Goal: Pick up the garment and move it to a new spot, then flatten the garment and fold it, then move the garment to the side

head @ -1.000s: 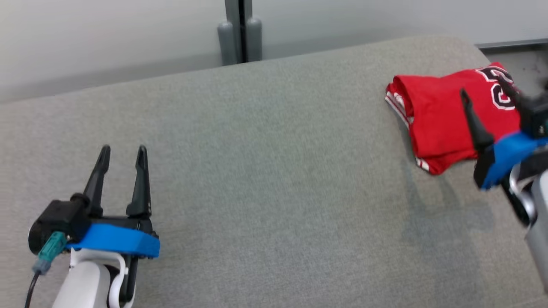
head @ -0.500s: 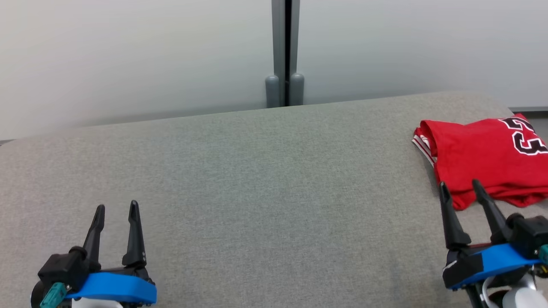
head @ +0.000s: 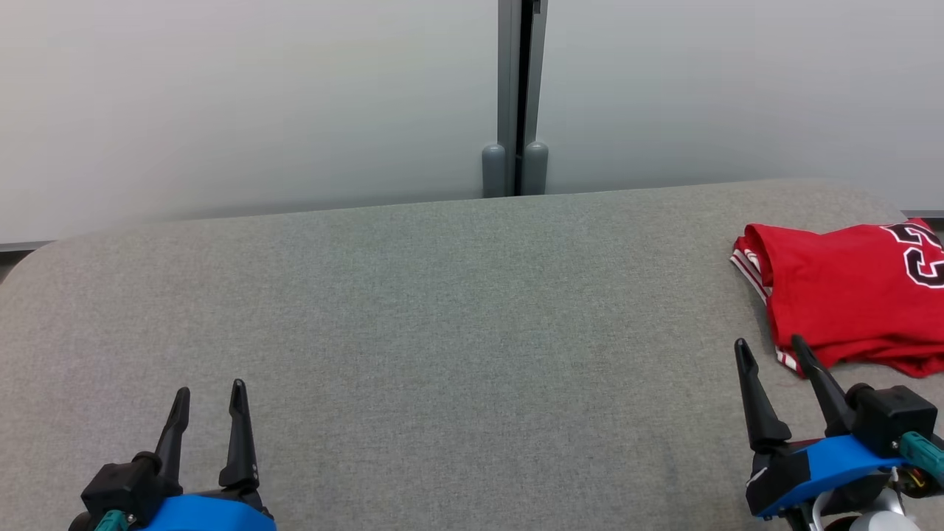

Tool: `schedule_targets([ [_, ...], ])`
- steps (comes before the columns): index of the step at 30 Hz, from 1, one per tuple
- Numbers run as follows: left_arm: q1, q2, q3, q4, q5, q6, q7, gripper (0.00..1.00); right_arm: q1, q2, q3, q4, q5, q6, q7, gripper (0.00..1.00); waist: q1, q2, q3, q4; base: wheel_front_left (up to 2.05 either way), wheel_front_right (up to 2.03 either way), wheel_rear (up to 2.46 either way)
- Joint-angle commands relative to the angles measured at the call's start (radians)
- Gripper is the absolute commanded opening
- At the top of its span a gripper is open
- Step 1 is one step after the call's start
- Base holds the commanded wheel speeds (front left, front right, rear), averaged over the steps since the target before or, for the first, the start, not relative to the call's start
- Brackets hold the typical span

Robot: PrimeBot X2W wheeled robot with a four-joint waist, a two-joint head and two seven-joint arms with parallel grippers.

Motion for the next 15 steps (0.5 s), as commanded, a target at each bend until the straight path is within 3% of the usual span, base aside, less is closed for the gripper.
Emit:
schedule_targets([
  [1, -0.004, -0.005, 0.002, 0.005, 0.008, -0.005, -0.004, 1.00, -0.009, -0.006, 0.001, 0.006, -0.005, 0.000, 0.002, 1.00, 0.0000, 0.0000, 0.000, 0.001, 0.00, 0.00, 0.00],
  [15, -0.020, -0.013, -0.004, 0.033, 0.009, -0.017, -0.004, 1.00, -0.024, 0.007, 0.010, 0.039, -0.010, 0.001, -0.017, 1.00, 0.0000, 0.0000, 0.002, 0.012, 0.00, 0.00, 0.00],
])
